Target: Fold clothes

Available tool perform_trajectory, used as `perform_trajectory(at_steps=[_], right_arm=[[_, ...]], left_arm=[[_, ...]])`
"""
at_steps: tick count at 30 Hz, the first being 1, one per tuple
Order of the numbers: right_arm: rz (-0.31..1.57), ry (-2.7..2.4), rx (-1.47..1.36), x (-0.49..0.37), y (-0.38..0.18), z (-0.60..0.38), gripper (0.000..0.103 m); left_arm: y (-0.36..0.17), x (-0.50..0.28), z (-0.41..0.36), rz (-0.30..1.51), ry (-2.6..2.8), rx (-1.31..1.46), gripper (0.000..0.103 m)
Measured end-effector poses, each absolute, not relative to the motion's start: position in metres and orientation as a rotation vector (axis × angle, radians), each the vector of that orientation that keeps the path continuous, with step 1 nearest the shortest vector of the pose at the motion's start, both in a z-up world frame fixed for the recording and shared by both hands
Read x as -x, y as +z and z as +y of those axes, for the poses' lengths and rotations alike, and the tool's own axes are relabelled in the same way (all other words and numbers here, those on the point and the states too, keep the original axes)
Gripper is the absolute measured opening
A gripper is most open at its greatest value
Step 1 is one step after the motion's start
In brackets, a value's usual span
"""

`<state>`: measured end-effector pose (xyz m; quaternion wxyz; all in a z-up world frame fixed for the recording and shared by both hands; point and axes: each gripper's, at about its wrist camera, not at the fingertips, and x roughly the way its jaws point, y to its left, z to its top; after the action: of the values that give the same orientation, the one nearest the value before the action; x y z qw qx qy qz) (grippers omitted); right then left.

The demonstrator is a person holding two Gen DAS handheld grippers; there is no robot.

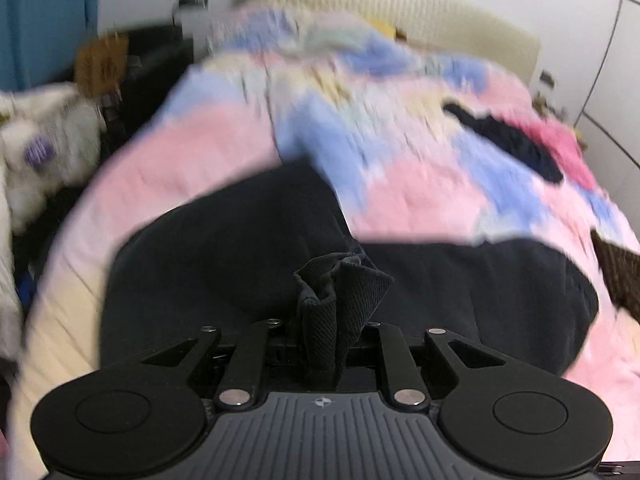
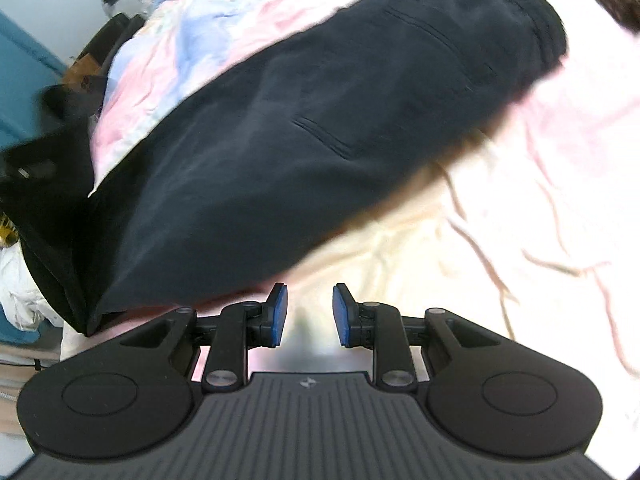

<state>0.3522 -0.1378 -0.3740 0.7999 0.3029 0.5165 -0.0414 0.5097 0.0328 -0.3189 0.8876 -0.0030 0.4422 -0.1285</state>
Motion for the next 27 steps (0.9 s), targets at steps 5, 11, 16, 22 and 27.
perform_trajectory(at_steps=[5, 11, 16, 22, 27], right_arm=[[1.121, -0.098, -0.682, -0.337, -0.387, -0.153, 0.027], [1.084, -0.046, -0.734, -0.340, -0.386, -0.162, 0.027], [1.023, 0.067, -0.784, -0.383, -0.374, -0.160, 0.027], [1.006, 0.267, -0.770, -0.463, -0.363, -0.133, 0.029], [1.039, 0.425, -0.843, -0.535, -0.377, -0.109, 0.057]], left_arm=[[-0.383, -0.482, -0.010, 1.022, -0.251, -0.107, 0.016], [-0.386, -0.477, -0.002, 1.012, -0.243, -0.104, 0.016], [-0.372, -0.488, 0.012, 1.022, -0.257, -0.092, 0.016], [-0.362, -0.490, 0.016, 1.039, -0.260, -0.070, 0.016], [-0.354, -0.491, 0.023, 1.039, -0.270, -0.049, 0.016]])
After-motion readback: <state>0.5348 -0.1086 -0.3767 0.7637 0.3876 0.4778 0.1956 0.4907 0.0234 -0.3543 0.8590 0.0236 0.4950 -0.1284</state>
